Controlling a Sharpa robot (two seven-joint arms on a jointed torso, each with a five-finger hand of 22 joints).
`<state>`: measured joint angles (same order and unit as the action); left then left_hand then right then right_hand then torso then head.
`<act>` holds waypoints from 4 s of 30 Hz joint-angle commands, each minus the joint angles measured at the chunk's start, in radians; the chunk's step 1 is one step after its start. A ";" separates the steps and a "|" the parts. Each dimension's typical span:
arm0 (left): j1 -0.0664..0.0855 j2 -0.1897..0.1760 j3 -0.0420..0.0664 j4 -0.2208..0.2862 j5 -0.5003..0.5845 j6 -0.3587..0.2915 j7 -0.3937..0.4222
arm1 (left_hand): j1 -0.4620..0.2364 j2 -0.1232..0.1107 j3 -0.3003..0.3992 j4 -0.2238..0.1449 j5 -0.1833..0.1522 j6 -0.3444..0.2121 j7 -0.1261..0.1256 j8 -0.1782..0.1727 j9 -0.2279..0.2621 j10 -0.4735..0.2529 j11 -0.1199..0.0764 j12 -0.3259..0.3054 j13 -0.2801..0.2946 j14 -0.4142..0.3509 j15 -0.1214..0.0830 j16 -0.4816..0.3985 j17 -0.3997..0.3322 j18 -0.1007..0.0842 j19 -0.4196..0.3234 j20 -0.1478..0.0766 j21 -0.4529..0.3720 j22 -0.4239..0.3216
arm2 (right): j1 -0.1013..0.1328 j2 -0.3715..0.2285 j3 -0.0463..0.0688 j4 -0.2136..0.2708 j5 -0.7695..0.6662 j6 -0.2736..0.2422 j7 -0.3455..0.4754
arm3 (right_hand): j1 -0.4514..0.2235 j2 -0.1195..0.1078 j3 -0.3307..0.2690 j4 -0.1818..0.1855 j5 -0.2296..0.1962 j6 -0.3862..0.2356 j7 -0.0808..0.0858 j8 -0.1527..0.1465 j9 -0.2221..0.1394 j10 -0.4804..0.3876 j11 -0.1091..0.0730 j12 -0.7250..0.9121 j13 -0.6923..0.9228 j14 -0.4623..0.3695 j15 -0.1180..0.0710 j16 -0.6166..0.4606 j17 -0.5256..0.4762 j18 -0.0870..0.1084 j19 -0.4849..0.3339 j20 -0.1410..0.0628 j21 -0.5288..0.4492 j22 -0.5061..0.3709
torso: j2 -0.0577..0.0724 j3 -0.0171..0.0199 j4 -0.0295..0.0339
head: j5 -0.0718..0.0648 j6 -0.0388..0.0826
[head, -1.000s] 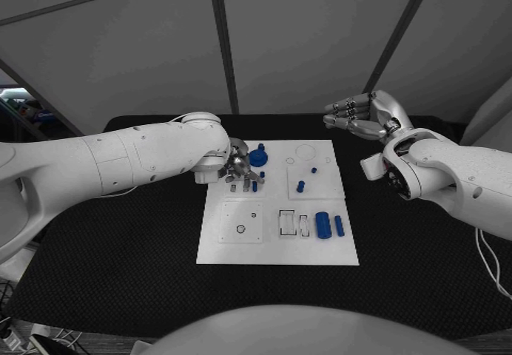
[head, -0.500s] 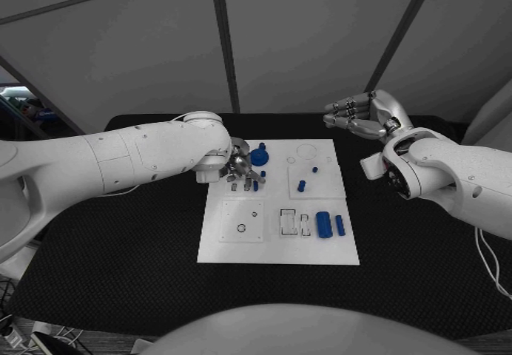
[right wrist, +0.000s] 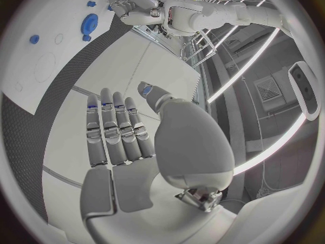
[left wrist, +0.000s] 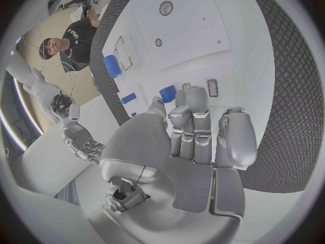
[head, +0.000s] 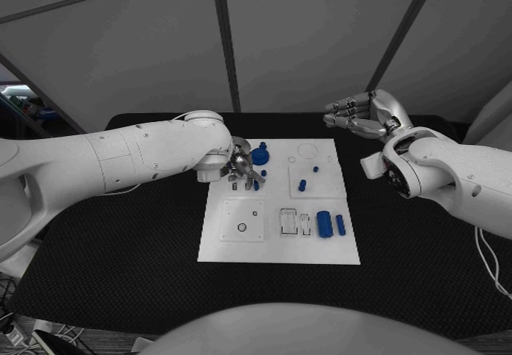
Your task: Assemble the parts on the task board
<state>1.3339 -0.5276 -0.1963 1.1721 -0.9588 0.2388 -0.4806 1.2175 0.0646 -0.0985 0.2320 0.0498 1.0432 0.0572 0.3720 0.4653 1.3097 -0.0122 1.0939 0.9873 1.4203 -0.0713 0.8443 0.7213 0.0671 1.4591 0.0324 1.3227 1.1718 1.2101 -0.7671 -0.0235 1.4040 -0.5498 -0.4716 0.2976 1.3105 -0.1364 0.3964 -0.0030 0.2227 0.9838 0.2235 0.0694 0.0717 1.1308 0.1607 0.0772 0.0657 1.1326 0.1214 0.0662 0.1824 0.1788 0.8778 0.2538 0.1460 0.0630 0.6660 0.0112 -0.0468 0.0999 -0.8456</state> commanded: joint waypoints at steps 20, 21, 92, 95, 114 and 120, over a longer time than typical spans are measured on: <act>0.001 0.001 0.001 0.000 0.074 0.007 0.017 | 0.129 0.015 0.254 -0.111 0.002 -0.042 -0.005 -0.002 0.041 -0.017 -0.011 -0.034 -0.025 0.000 -0.010 -0.011 0.008 0.008 -0.010 -0.008 0.004 0.002 | 0.002 0.007 0.001 -0.008 -0.002 0.018 -0.007 | -0.010 0.001 -0.006 0.000 0.008 -0.006 -0.001 -0.004 -0.001 -0.009 0.000 0.006 -0.001 -0.010 0.002 -0.001 -0.003 0.006 -0.004 0.006 -0.010 0.001 | 0.000 0.0004 -0.0004 | 0.001 -0.005; 0.001 0.000 0.001 0.000 0.078 0.007 0.017 | 0.124 0.005 0.294 -0.120 0.004 -0.042 -0.002 -0.003 0.046 -0.017 -0.009 -0.037 -0.028 0.001 -0.010 -0.012 0.009 0.009 -0.011 -0.008 0.003 0.002 | 0.002 0.007 0.001 -0.008 -0.002 0.019 -0.008 | -0.010 0.001 -0.006 0.000 0.008 -0.006 -0.001 -0.004 -0.001 -0.009 0.000 0.006 -0.001 -0.010 0.002 -0.001 -0.003 0.006 -0.004 0.006 -0.010 0.001 | 0.000 0.0003 -0.0003 | 0.001 -0.005; -0.105 -0.183 -0.001 0.240 -0.153 -0.491 0.044 | -0.123 -0.235 0.878 -0.317 0.308 -0.022 -0.022 0.096 0.254 0.051 -0.029 -0.081 -0.091 0.008 -0.025 -0.017 0.027 -0.001 0.013 -0.019 0.039 0.070 | 0.001 -0.005 0.001 -0.018 -0.025 0.025 -0.010 | -0.016 0.005 -0.015 0.004 0.010 -0.014 0.003 -0.004 0.000 -0.019 0.003 0.011 -0.001 -0.020 0.007 0.001 -0.008 0.006 -0.007 0.009 -0.023 0.001 | 0.002 -0.0003 -0.0024 | 0.024 -0.014; -0.105 -0.183 -0.001 0.239 -0.153 -0.497 0.045 | -0.123 -0.235 0.878 -0.317 0.308 -0.022 -0.022 0.096 0.254 0.051 -0.029 -0.081 -0.091 0.008 -0.025 -0.017 0.027 -0.001 0.013 -0.019 0.039 0.070 | 0.001 -0.005 0.001 -0.018 -0.026 0.025 -0.010 | -0.016 0.006 -0.016 0.005 0.010 -0.014 0.003 -0.004 0.000 -0.020 0.004 0.011 -0.001 -0.020 0.007 0.001 -0.009 0.006 -0.007 0.009 -0.024 0.001 | 0.001 -0.0005 -0.0022 | 0.023 -0.015; -0.106 -0.184 0.000 0.240 -0.153 -0.462 0.037 | -0.124 -0.238 0.879 -0.317 0.310 -0.020 -0.023 0.096 0.255 0.056 -0.030 -0.078 -0.087 0.008 -0.026 -0.017 0.027 -0.003 0.016 -0.020 0.043 0.077 | 0.001 -0.003 0.001 -0.020 -0.027 0.029 -0.011 | -0.016 0.006 -0.016 0.005 0.010 -0.014 0.003 -0.004 0.000 -0.020 0.004 0.011 -0.001 -0.020 0.007 0.001 -0.009 0.006 -0.007 0.009 -0.024 0.001 | 0.001 0.0000 -0.0020 | 0.025 -0.018; -0.106 -0.184 0.000 0.238 -0.153 -0.447 0.032 | -0.124 -0.239 0.879 -0.317 0.310 -0.019 -0.023 0.096 0.256 0.056 -0.031 -0.078 -0.087 0.008 -0.026 -0.018 0.027 -0.003 0.016 -0.020 0.044 0.077 | 0.001 -0.003 0.001 -0.020 -0.027 0.031 -0.011 | -0.017 0.008 -0.016 0.006 0.011 -0.014 0.003 -0.004 0.000 -0.021 0.004 0.012 -0.001 -0.020 0.007 0.002 -0.009 0.006 -0.007 0.009 -0.025 0.001 | 0.001 0.0005 -0.0015 | 0.025 -0.019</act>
<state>1.2274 -0.7115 -0.1968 1.4096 -1.1051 -0.2318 -0.4410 1.0804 -0.1747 0.5954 0.0942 0.3559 1.0176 0.0309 0.4615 0.7208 1.3372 -0.0218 1.0145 0.8996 1.4276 -0.0890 0.8308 0.7472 0.0670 1.4612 0.0163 1.3633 1.2477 1.2097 -0.7707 -0.0238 1.3829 -0.5732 -0.4493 0.2812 1.3027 -0.1286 0.3848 0.0031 0.2316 0.9769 0.2237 0.0694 0.0718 1.1201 0.1644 0.0848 0.0661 1.1183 0.1287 0.0662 0.1739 0.1789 0.8742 0.2574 0.1258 0.0631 0.6669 0.0112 -0.0487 0.1250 -0.8645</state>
